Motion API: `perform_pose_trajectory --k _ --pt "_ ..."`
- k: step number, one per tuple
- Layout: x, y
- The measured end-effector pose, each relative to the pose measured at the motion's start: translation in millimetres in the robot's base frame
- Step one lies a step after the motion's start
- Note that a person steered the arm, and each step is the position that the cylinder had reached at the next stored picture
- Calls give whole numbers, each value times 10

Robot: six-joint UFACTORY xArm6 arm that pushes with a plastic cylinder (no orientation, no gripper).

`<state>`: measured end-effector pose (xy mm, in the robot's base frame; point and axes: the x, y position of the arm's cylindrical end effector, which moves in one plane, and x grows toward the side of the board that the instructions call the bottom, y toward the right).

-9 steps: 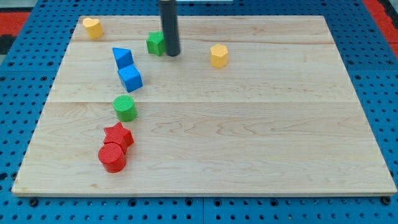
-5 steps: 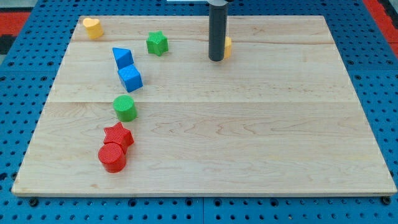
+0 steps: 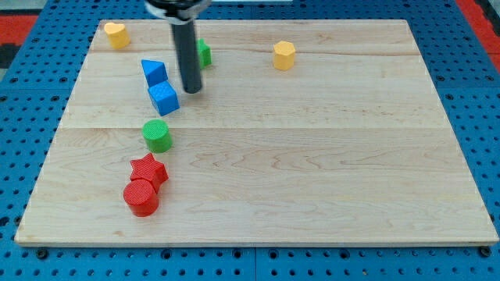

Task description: Move the blue cube diagonally to the green circle

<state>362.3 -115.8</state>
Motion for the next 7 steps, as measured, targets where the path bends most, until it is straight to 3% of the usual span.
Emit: perform_pose_trajectory --k 1,4,5,7 --pt "-2 -465" --pt "712 -1015" --pt "1135 -1018" --pt "690 -355"
